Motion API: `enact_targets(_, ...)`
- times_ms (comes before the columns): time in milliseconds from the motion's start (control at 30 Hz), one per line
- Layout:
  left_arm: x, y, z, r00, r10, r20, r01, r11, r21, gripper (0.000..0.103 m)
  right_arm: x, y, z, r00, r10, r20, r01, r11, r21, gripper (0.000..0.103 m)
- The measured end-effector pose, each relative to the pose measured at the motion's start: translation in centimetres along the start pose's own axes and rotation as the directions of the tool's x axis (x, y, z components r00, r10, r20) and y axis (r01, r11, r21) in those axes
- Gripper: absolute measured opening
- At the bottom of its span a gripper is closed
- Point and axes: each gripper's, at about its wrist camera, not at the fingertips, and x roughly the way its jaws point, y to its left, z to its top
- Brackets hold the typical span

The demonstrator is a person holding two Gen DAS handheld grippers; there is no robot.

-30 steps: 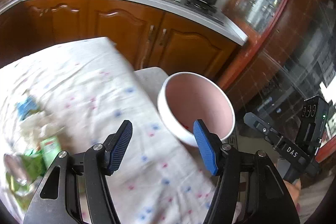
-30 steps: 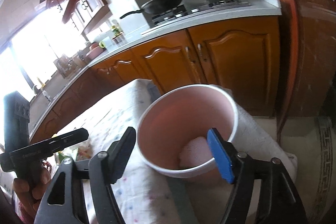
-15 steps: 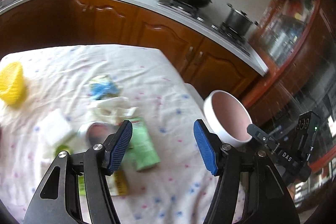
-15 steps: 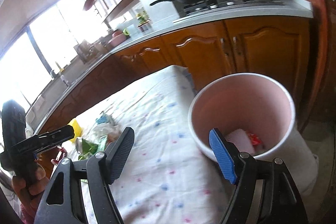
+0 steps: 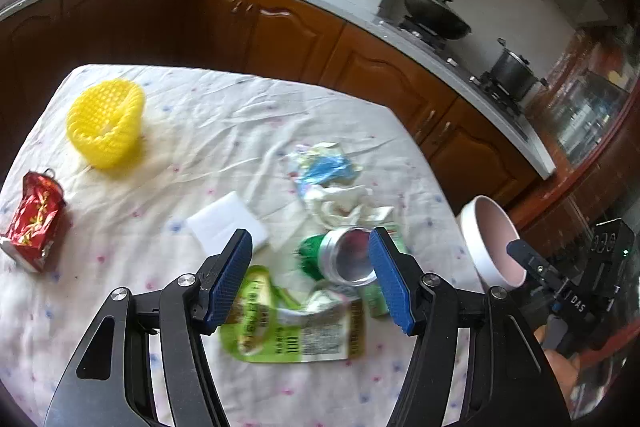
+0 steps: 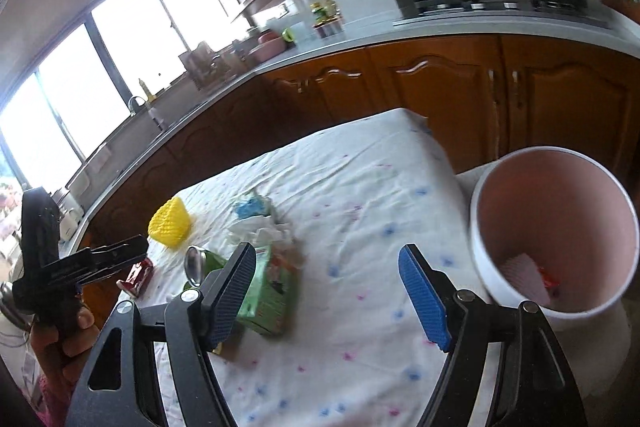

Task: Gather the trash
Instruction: 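Move both tools back over the table toward the remaining trash, then grasp the white foam pad with the left tool while the right grasps the crumpled blue paper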

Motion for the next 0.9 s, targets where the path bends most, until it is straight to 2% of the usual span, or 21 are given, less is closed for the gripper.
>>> enact_targets(333, 1.1, 3.9, 0.6, 0.997, 0.064, -0.033, -0.066, 0.997, -0.042, 0.061, 3.7, 2.2, 0.7, 0.997, 0.044, -0.056, -0.046, 0.998, -0.037, 0.076)
enact_targets(500, 2.6, 5.3, 0.8, 0.993, 0.084, -0.079, -0.088, 0.995, -0.053, 0.064, 5.6, 3.1, 1.4, 0.995, 0.071, -0.076, -0.075, 0.996, -0.043, 0.076)
enact_targets(667, 4.4, 5.7, 0.6, 0.989, 0.092, -0.119, -0.096, 0.995, -0.029, 0.064, 8.1, 3.8, 2.5, 0.989, 0.103, -0.103, -0.109, 0.993, -0.056, 0.075)
enact_targets(767, 5.4, 5.4, 0.5, 0.985, 0.100, -0.139, -0.100, 0.995, 0.010, 0.070, 9.8, 4.1, 3.0, 0.986, 0.109, -0.128, -0.117, 0.991, -0.059, 0.074)
enact_targets(900, 6.8, 5.0, 0.5, 0.981, 0.114, -0.160, -0.106, 0.993, 0.060, 0.071, 12.2, 4.7, 3.8, 0.978, 0.125, -0.168, -0.139, 0.988, -0.073, 0.071)
